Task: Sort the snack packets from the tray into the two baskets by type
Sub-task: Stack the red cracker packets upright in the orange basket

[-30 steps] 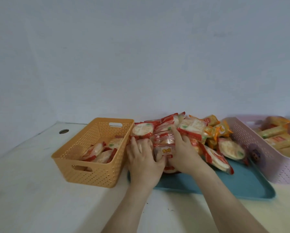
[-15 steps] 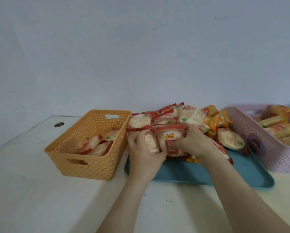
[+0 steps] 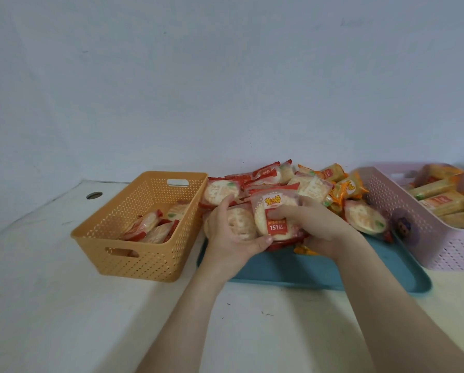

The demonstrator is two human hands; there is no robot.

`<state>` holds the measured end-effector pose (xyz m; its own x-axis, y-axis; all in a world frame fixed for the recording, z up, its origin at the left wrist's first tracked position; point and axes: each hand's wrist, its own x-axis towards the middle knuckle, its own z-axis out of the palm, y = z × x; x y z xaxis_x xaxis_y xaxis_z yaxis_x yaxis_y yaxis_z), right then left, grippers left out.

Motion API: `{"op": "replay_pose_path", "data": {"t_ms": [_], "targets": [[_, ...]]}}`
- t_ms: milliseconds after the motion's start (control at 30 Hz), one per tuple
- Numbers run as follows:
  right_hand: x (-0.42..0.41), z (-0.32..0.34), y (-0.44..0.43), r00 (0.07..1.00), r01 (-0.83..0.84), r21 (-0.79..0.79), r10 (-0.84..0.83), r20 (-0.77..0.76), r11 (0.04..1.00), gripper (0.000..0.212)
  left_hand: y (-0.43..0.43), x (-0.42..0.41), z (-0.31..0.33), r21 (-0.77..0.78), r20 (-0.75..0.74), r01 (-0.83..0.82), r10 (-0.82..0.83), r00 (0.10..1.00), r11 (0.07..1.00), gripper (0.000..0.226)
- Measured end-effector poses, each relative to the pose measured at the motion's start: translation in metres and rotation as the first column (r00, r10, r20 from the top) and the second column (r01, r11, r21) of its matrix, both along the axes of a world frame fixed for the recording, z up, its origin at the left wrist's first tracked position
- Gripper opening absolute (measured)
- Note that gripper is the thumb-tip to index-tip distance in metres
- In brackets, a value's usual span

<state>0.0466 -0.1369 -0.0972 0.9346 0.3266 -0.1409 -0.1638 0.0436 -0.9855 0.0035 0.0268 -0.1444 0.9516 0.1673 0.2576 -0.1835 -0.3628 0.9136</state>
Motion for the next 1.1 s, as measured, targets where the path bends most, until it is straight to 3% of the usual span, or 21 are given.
{"op": "replay_pose_path", "data": {"t_ms": [167,267,433,600,733,833,900,1000,1100], "targets": [[-0.009,0.015,-0.013,0.999,-0.051,0.127,0.051,0.001,0.991,0.039,-0.002,-0.003,0.007,-0.216,-0.023,0.091,-0.099,0.995,0.972,0.101],[-0.016,0.027,-0.011,0.999,-0.035,0.200,0.035,0.004,0.979,0.040,-0.005,-0.009,0.024,-0.264,0.054,0.127,-0.116,0.992,0.956,0.081],[-0.037,0.050,0.025,0.998,0.029,0.246,-0.043,0.052,0.969,0.025,0.013,-0.019,0.069,-0.325,0.171,-0.015,0.074,0.982,0.946,0.069],[-0.041,0.083,0.086,0.997,0.000,0.106,-0.008,0.081,0.994,0.029,0.069,-0.031,0.103,-0.159,0.113,-0.167,0.186,0.976,0.973,0.075],[-0.038,0.112,0.125,0.985,-0.144,0.030,0.140,0.102,0.989,0.042,0.112,-0.028,0.109,-0.149,-0.063,-0.297,0.290,0.955,0.943,0.063],[-0.034,0.119,0.131,0.984,-0.150,0.052,0.144,0.107,0.987,0.057,0.126,-0.033,0.107,-0.181,0.023,-0.437,0.448,0.894,0.881,0.055],[-0.035,0.116,0.129,0.977,-0.172,0.006,0.170,0.128,0.985,0.053,0.124,-0.039,0.106,-0.168,0.102,-0.466,0.485,0.868,0.869,0.055],[-0.036,0.102,0.118,0.971,-0.103,-0.077,0.117,0.208,0.992,0.019,0.102,-0.049,0.102,-0.096,0.212,-0.398,0.410,0.887,0.912,0.049],[-0.037,0.082,0.094,0.961,0.007,-0.194,0.047,0.274,0.981,0.031,0.069,-0.057,0.093,0.070,0.273,-0.267,0.239,0.932,0.961,0.040]]}}
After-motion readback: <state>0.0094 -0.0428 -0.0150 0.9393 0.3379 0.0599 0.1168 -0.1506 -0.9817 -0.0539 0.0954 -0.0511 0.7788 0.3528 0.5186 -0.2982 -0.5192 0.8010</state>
